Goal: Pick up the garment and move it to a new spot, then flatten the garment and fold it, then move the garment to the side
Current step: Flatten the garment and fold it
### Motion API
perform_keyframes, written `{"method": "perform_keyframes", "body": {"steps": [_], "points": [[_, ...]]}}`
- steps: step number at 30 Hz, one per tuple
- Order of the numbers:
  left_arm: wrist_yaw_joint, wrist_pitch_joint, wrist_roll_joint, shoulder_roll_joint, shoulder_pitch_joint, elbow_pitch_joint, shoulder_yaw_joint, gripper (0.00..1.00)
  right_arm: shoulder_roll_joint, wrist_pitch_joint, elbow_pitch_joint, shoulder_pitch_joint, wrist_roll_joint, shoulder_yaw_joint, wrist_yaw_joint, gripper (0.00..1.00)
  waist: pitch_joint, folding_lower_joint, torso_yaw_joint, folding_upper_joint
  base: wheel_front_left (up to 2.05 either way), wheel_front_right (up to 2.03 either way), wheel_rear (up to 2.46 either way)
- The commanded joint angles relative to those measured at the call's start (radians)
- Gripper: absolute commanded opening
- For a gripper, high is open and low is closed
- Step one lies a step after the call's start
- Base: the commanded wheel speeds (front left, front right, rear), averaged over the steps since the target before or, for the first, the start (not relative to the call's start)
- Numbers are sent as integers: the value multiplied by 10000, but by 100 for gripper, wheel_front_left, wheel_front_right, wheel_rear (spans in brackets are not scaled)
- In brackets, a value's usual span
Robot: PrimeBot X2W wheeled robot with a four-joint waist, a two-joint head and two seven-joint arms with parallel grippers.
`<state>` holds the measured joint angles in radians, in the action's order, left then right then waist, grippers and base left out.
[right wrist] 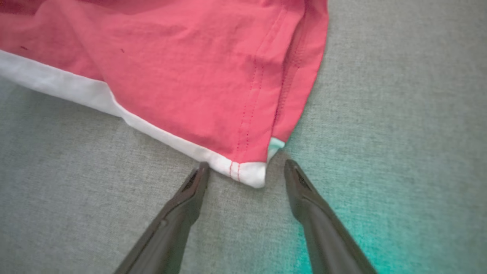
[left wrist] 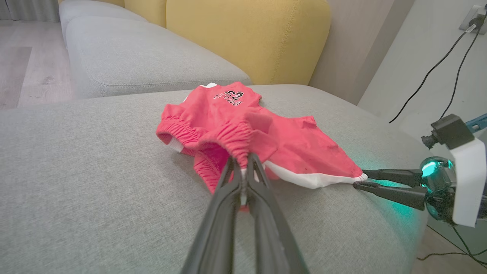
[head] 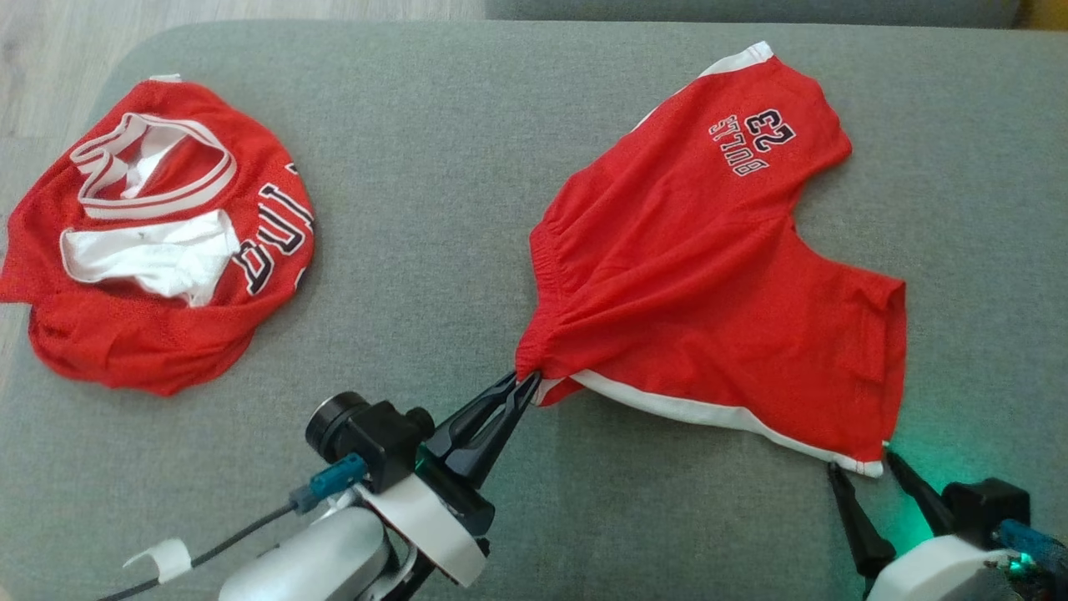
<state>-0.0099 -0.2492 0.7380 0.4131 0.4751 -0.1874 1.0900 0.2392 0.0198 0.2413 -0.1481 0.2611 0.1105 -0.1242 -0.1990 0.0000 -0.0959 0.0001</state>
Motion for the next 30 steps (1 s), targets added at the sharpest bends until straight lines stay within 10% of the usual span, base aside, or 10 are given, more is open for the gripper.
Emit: {"method": "perform_keyframes", "body": {"steps": [1, 3, 4, 5, 7, 17, 30], "points": [[-46, -113, -102, 257, 505, 207, -495, 0, 243, -176, 254, 245, -79, 379, -65, 100, -36, 0, -39, -1, 0, 0, 0], [-74, -116, -140, 248, 498, 172, -524, 0, 271, -363, 546, 361, -170, 513, -65, 98, -32, 0, -58, -1, 0, 0, 0], [-88, -117, -156, 244, 492, 155, -535, 0, 272, -476, 662, 423, -212, 540, -65, 57, -25, 0, -65, -1, 0, 0, 0], [-88, -117, -156, 244, 492, 155, -535, 0, 272, -476, 662, 423, -212, 540, -65, 57, -25, 0, -65, -1, 0, 0, 0], [-105, -118, -180, 235, 462, 113, -559, 0, 246, -624, 851, 525, -285, 585, -65, 0, 18, 0, -63, -1, 0, 0, 0], [-38, -121, -363, 393, 15, 229, -477, 0, 715, -578, -99, 327, -54, 28, -65, 0, 770, 0, 393, -1, 0, 0, 0], [490, 1644, 60, 1111, -1254, 2846, 488, 0, 2160, 2137, -4879, -1901, 344, -2779, -65, 0, 1593, 0, 1013, -1, 0, 0, 0]]}}
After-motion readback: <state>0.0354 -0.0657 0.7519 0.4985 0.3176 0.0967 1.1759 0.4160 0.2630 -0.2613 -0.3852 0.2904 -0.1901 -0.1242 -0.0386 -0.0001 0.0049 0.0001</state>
